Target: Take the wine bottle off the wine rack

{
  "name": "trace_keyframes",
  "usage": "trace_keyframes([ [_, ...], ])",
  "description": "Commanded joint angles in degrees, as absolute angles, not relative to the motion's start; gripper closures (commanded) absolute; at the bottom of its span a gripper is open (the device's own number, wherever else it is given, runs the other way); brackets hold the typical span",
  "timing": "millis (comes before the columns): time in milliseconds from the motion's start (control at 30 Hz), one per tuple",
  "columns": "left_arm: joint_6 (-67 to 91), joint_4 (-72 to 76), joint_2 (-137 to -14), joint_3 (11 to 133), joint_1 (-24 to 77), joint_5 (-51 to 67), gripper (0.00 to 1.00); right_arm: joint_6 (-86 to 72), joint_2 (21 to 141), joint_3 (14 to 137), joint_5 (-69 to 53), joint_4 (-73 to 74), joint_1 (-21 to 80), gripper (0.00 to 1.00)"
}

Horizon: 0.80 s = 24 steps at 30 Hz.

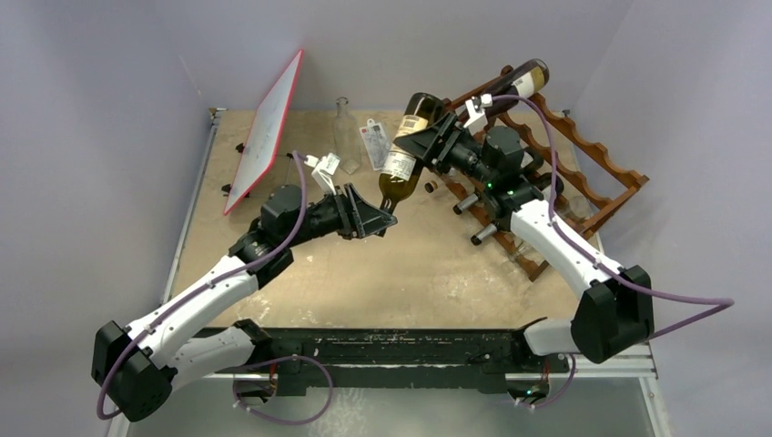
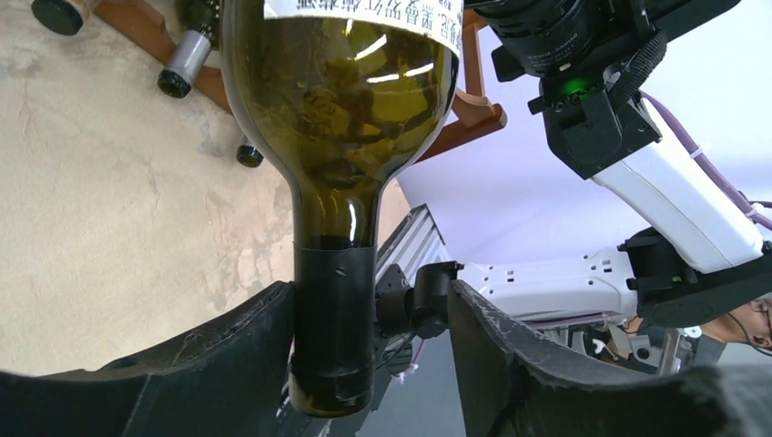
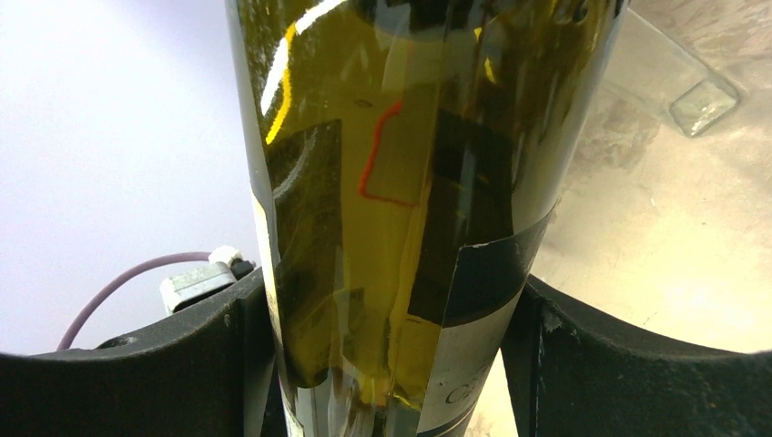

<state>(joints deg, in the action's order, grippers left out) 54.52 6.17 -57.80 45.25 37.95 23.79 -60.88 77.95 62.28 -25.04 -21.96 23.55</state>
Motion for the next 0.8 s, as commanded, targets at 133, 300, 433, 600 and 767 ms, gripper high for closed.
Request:
trace_keyframes([
  [133, 55.23, 5.59, -56.23, 43.2, 38.1, 22.43, 0.35, -64.44, 78.49, 63.24, -24.43, -35.52, 25.8, 0.71],
  [300, 55.16, 4.27, -55.8, 43.4, 38.14, 20.91, 0.61, -64.43, 79.57, 62.64, -24.52, -36.17, 26.45, 0.7],
  [433, 54.54, -0.47, -54.35, 42.93, 38.14, 18.02, 0.92, -63.71, 79.92, 60.75, -24.76, -35.96, 26.46, 0.66],
  [600, 56.12, -2.64, -49.2, 37.87, 38.14, 14.3, 1.0, -62.85, 81.17, 56.94, -24.59, -38.92, 26.67, 0.28],
  [767, 61.04, 0.81, -43.75, 31.19, 38.14, 11.57, 1.0, -61.03, 84.42, 57.68, -23.56, -33.82, 26.8, 0.05],
])
